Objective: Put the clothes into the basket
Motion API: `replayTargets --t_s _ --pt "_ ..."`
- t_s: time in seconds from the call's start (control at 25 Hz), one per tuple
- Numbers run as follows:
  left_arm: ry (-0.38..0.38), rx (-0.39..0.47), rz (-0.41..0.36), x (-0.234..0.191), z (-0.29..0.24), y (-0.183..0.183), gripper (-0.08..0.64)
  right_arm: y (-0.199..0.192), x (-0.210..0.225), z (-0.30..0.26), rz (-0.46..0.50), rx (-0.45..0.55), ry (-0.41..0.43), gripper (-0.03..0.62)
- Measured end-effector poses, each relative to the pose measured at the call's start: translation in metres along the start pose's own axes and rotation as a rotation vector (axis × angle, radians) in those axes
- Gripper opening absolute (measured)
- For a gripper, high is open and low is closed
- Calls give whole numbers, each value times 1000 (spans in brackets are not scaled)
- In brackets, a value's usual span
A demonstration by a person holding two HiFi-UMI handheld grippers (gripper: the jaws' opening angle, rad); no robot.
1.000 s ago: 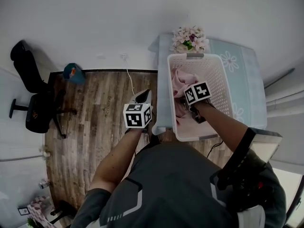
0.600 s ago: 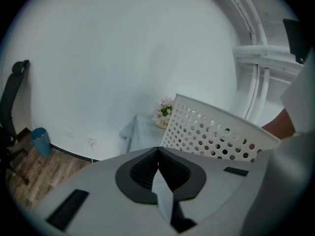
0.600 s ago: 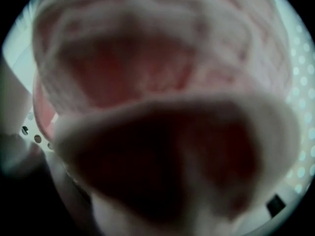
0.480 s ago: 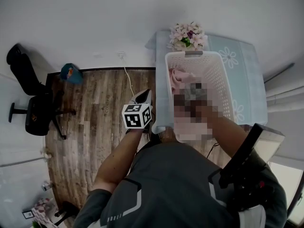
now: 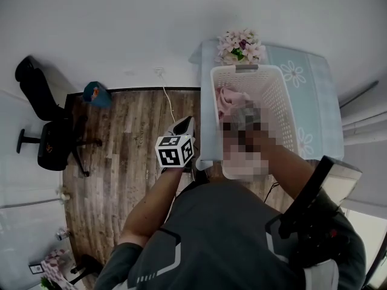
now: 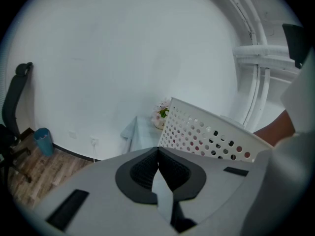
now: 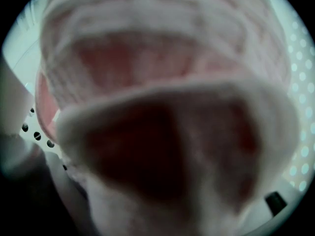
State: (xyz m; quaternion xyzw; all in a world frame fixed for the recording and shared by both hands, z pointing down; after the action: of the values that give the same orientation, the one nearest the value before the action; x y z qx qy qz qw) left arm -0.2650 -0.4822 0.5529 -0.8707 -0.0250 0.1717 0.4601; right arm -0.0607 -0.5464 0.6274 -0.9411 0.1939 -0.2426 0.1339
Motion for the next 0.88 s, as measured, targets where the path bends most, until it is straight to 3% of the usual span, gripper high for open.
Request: replayTargets --t_s 0.36,0.52,0.64,0.72,0.88 --pt "71 138 -15 15 45 29 9 0 -5 36 -56 -42 35 440" --pt "93 205 -57 35 62 41 9 7 -15 82 -46 53 16 442" --pt "94 239 -100 53 75 50 9 9 -31 119 -18 132 91 442" --pt "86 265 -120 67 85 54 9 7 -39 140 29 167 133 442" --pt "89 326 -145 90 108 61 9 2 -53 186 152 282 118 440"
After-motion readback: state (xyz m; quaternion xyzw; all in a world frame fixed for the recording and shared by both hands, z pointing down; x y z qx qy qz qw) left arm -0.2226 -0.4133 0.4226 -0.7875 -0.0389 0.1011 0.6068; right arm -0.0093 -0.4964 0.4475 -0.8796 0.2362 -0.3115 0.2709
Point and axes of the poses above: the fingertips, and each gripper's own axes: z backward along the fingers, x to its right, y out of its top, the point moved 7 cm from there along z, backward along the fingers, and after that the axes turned 6 degrees about y, right-handed, at the moved point
